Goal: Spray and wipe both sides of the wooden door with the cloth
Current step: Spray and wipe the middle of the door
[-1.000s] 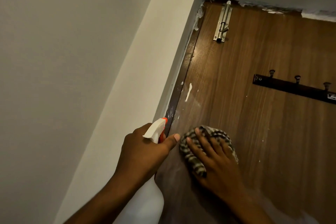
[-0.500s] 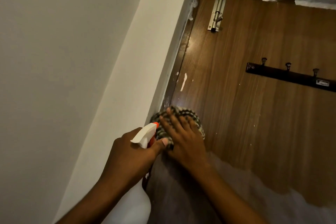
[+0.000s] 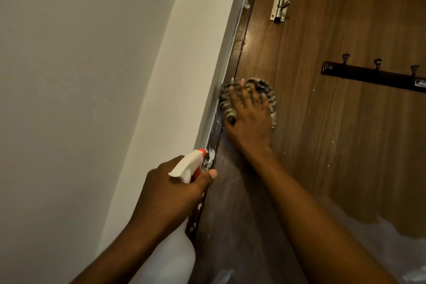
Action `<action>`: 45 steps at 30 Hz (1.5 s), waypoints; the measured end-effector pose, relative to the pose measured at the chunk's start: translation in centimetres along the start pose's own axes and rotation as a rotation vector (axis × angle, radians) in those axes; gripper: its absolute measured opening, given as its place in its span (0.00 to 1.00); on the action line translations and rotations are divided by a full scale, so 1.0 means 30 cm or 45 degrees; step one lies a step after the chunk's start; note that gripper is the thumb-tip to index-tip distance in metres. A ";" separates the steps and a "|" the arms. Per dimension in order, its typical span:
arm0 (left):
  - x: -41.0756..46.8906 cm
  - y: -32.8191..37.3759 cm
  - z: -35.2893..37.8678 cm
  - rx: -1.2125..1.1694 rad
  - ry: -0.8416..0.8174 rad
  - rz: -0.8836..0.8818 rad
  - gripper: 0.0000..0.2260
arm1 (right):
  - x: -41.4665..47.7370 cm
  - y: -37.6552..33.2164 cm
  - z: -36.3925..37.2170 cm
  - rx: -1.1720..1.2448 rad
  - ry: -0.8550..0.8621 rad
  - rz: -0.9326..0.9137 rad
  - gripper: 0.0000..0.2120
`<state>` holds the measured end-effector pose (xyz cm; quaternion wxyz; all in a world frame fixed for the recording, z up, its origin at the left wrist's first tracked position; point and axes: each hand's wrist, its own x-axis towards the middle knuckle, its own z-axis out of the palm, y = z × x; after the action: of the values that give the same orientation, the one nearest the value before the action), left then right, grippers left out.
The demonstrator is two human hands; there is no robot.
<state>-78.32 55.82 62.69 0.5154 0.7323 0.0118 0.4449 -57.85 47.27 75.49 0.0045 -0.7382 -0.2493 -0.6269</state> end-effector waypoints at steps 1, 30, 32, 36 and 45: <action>-0.009 -0.002 -0.003 -0.004 0.005 0.015 0.18 | -0.074 -0.020 0.018 0.020 -0.050 -0.089 0.33; -0.132 -0.089 0.170 -0.062 -0.200 -0.211 0.28 | -0.835 0.211 0.008 -0.062 -0.028 0.377 0.33; -0.125 -0.100 0.180 -0.080 -0.203 -0.259 0.28 | -0.743 0.256 -0.012 -0.090 0.092 0.692 0.30; -0.119 -0.102 0.208 -0.081 -0.242 -0.208 0.29 | -0.637 0.154 0.002 -0.042 0.083 0.625 0.30; -0.171 -0.079 0.305 -0.189 -0.384 -0.197 0.23 | -0.994 0.268 0.001 -0.032 -0.123 0.210 0.33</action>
<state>-74.30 47.66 56.93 0.5966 0.7476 -0.0420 0.2888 -57.51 29.44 50.27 0.0350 -0.7855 -0.1797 -0.5912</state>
